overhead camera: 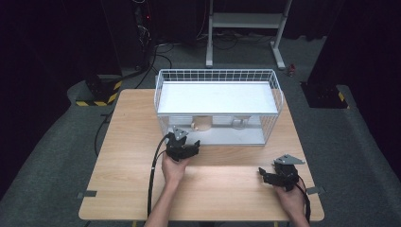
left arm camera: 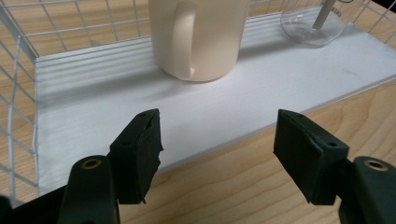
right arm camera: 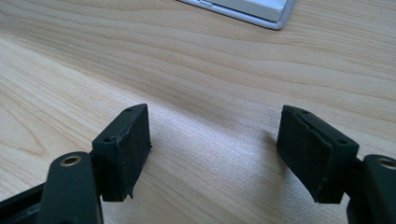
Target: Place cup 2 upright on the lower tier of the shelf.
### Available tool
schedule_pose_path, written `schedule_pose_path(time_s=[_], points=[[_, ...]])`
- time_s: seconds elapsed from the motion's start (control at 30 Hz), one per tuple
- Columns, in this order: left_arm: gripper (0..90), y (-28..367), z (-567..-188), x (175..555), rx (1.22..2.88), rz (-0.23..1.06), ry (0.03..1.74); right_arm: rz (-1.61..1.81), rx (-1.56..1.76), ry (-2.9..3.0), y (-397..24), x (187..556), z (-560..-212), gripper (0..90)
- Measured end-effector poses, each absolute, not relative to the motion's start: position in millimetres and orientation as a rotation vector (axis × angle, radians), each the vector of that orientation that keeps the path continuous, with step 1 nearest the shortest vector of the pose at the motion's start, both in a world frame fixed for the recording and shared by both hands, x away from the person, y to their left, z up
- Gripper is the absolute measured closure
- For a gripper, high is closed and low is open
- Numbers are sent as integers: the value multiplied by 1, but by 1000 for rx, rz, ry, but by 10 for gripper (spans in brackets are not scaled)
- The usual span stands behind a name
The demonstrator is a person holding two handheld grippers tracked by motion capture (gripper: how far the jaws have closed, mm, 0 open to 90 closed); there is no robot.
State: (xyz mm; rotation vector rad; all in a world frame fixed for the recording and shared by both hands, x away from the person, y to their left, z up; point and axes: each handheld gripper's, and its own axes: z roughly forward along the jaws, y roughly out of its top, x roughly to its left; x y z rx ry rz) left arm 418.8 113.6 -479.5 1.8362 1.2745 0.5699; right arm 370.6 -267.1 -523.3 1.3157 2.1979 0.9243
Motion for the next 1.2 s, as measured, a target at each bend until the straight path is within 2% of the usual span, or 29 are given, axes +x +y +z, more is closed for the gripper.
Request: schedule_pose_path(time_s=[1.2], points=[[303,130,-465,398,1818,573,1254,923,1313,2198,-267,371,-523,256]])
